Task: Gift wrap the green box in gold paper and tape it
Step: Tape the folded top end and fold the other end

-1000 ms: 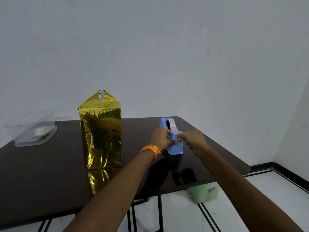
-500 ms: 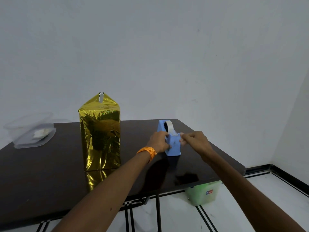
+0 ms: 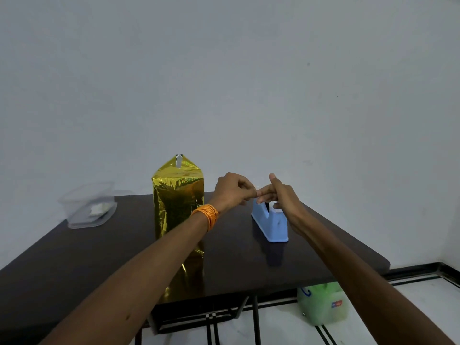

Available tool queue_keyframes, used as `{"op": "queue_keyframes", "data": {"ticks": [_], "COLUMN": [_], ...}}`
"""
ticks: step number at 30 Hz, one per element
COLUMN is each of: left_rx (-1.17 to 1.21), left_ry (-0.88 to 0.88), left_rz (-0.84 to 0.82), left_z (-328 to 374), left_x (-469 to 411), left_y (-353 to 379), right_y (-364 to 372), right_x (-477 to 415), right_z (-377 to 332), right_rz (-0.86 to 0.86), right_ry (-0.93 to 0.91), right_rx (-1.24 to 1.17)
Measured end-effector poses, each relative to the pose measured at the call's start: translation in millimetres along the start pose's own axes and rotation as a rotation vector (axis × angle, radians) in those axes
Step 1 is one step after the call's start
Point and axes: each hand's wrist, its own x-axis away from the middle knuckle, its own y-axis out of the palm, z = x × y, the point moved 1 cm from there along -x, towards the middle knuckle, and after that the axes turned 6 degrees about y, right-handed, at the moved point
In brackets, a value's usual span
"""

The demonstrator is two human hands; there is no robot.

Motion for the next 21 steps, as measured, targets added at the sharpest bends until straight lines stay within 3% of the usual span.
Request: {"op": "queue_keyframes", "data": {"ticks": [5, 10, 12, 14, 16, 21], "left_rx": [-0.324, -0.684, -0.646, -0.516, -0.345, -0.061], "left_ry": [0.204, 0.422, 0.450, 0.407, 0.302, -0.007], "left_rz": [0.099, 0.148, 0.219, 0.299, 0.338, 0.352], "left_z": [19, 41, 48, 54, 55, 30], "left_x": [4, 14, 19, 22, 22, 27], "left_y": [-28, -52, -71, -96, -126, -189], "right_y": [14, 29, 39, 51, 62, 97], "right_x": [0, -10, -15, -21, -29, -48], "right_z": [-15, -36, -45, -49, -53, -67], "right_rz": [-0.069, -0.262, -0.271, -0.169, -0.099, -0.169], "right_ry": [0.006, 0.206, 0.189, 0.121, 0.062, -0.008], "right_rx": [-0.105, -0.339, -0.221, -0.063, -0.044, -0.028]}}
